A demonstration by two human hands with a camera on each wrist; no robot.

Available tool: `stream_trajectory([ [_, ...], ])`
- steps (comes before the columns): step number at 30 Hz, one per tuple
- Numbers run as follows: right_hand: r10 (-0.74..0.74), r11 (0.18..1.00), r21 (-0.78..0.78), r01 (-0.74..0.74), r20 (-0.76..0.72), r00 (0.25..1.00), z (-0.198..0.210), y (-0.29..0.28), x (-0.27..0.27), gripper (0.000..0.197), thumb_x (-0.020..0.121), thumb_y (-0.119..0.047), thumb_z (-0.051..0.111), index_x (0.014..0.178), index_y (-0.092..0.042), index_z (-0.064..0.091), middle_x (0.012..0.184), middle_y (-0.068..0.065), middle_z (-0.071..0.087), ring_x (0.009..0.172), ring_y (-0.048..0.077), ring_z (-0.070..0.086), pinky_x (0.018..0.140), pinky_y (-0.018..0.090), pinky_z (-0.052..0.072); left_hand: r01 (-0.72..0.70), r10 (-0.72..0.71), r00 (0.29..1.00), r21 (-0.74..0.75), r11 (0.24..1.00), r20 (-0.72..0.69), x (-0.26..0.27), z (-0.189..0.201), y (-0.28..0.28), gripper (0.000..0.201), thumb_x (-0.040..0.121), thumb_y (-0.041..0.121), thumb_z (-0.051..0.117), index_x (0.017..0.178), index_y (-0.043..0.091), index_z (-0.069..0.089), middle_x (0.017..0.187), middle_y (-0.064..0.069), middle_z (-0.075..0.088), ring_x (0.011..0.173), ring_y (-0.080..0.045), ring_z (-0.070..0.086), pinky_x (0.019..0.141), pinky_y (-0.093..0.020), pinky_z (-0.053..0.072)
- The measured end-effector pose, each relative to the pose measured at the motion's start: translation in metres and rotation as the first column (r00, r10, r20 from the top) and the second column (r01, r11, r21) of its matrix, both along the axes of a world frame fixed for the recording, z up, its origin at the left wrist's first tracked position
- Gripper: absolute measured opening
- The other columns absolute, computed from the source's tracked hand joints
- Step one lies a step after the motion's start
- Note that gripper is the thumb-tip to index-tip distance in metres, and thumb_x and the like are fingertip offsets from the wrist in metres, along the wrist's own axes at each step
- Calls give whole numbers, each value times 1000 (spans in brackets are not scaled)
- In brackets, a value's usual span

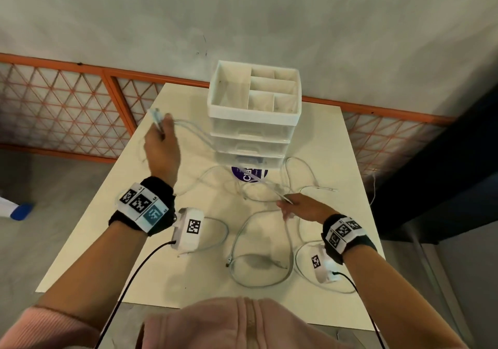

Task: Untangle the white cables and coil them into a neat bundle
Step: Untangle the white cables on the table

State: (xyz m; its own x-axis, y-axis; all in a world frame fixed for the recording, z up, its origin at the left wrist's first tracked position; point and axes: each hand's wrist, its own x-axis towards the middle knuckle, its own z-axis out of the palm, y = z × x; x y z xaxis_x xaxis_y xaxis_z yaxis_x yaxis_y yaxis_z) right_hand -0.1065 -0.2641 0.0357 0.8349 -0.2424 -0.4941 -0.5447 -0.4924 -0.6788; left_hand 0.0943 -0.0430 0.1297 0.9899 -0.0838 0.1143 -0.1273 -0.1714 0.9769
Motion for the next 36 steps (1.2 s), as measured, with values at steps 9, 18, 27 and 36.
stream_trajectory([
  [9, -15, 994, -96, 42, 270, 963, 60, -1, 17, 36, 83, -47, 63, 79, -12, 61, 71, -5, 55, 68, 13, 51, 68, 30, 42, 198, -178, 979, 258, 946, -98, -16, -33, 3, 36, 96, 22, 51, 124, 0, 51, 106, -29, 63, 94, -45, 58, 74, -39, 45],
  [18, 82, 997, -43, -71, 364, 928, 101, 33, 42, 34, 101, -32, 36, 79, -23, 60, 66, -12, 52, 52, -6, 48, 59, 11, 36, 848, -809, 458, -92, 522, -368, -68, -18, -24, 35, 99, 46, 35, 77, 35, 60, 48, 13, 22, 42, -6, 15, 42, -22, 11],
  [27, -53, 995, 100, 25, 285, 957, 46, 23, 18, 37, 95, -26, 53, 60, -16, 47, 63, -7, 45, 56, 0, 44, 63, 15, 38, 919, -811, 391, 233, 318, -435, -46, -11, -11, 46, 92, 60, 40, 60, 27, 47, 54, 2, 26, 44, -11, 20, 42, -22, 17],
  [36, 63, 998, 4, -63, 67, 996, -15, 10, 10, 12, 85, -11, 67, 96, -14, 70, 92, 3, 70, 85, 5, 63, 88, 25, 44, 694, -706, 699, 340, 635, -109, -8, 14, 14, 41, 93, 42, 53, 65, 16, 40, 51, 6, 28, 43, -5, 26, 45, -18, 24],
])
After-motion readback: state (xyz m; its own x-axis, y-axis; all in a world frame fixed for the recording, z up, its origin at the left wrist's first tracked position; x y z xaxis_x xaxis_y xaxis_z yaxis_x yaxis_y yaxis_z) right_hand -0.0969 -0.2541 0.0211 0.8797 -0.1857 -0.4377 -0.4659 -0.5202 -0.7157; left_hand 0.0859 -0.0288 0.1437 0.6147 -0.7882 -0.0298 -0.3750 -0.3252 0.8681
